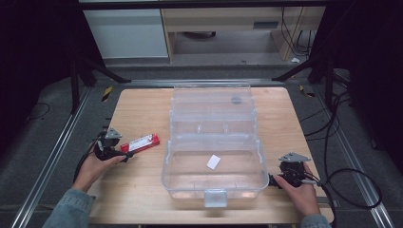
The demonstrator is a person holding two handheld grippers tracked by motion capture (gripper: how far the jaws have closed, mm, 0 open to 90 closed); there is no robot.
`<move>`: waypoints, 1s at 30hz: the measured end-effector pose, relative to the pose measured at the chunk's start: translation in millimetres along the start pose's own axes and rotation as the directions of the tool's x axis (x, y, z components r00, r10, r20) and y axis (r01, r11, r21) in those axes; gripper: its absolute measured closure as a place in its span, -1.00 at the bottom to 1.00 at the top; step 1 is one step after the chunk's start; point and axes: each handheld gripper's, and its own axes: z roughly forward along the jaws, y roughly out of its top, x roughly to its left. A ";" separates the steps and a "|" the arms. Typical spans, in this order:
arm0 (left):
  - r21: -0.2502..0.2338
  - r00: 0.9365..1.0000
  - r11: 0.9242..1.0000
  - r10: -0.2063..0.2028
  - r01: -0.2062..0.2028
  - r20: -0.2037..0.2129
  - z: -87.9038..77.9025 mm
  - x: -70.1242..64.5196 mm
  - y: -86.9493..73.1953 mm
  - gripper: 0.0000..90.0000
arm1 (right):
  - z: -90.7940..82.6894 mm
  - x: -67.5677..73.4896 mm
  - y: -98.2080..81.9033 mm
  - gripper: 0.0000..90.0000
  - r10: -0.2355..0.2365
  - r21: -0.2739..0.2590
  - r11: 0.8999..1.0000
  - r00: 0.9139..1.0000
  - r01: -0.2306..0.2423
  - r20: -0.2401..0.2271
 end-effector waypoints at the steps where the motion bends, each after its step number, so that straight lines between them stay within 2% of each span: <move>1: 0.000 1.000 1.000 0.000 0.000 0.000 0.0 0.0 0.0 -0.73 | 0.0 0.0 0.0 -0.98 0.000 0.000 1.000 1.000 0.000 0.000; 5: -0.008 1.000 1.000 -0.014 0.014 0.007 4.3 1.8 1.1 -0.66 | 0.0 0.0 0.0 -0.98 0.000 0.000 1.000 1.000 0.000 0.000; 6: -0.011 1.000 1.000 -0.022 0.022 0.020 4.4 2.7 1.1 -0.61 | 0.1 0.0 0.0 -0.98 0.000 -0.001 1.000 1.000 0.000 -0.001; 9: -0.009 0.999 1.000 -0.020 0.020 0.025 4.9 2.4 1.1 -0.57 | 0.1 0.0 0.0 -0.98 0.000 -0.001 1.000 1.000 0.000 0.000; 11: 0.003 0.999 1.000 -0.025 0.024 0.042 6.6 1.8 0.8 -0.56 | 0.1 0.0 0.0 -0.98 0.000 -0.001 1.000 1.000 0.000 -0.001; 18: 0.019 0.997 0.999 -0.033 0.032 0.063 7.9 2.7 -1.5 -0.39 | 0.1 0.0 0.0 -0.98 0.000 -0.001 1.000 1.000 0.000 0.000; 22: 0.030 0.998 0.999 -0.018 0.016 0.067 6.0 1.8 -2.3 -0.18 | 0.0 0.0 0.0 -0.98 0.000 0.000 1.000 1.000 0.000 0.000; 23: 0.032 0.998 0.999 -0.014 0.011 0.066 5.1 1.4 -2.4 -0.18 | 0.0 0.0 0.0 -0.98 0.000 0.000 1.000 1.000 0.000 0.000; 24: 0.034 0.997 0.999 -0.003 0.000 0.073 2.8 -0.3 -3.2 -0.02 | 0.0 0.0 0.0 -0.98 0.000 0.000 1.000 1.000 0.000 0.000; 25: 0.034 0.997 0.999 -0.003 0.000 0.073 2.8 -0.3 -3.2 0.02 | 0.0 0.0 0.0 -0.98 0.000 0.000 1.000 1.000 0.000 0.000; 30: 0.031 0.997 1.000 -0.009 0.007 0.082 -2.2 -5.7 -8.7 0.09 | 0.1 0.0 0.0 -0.98 0.000 -0.001 1.000 1.000 0.000 0.000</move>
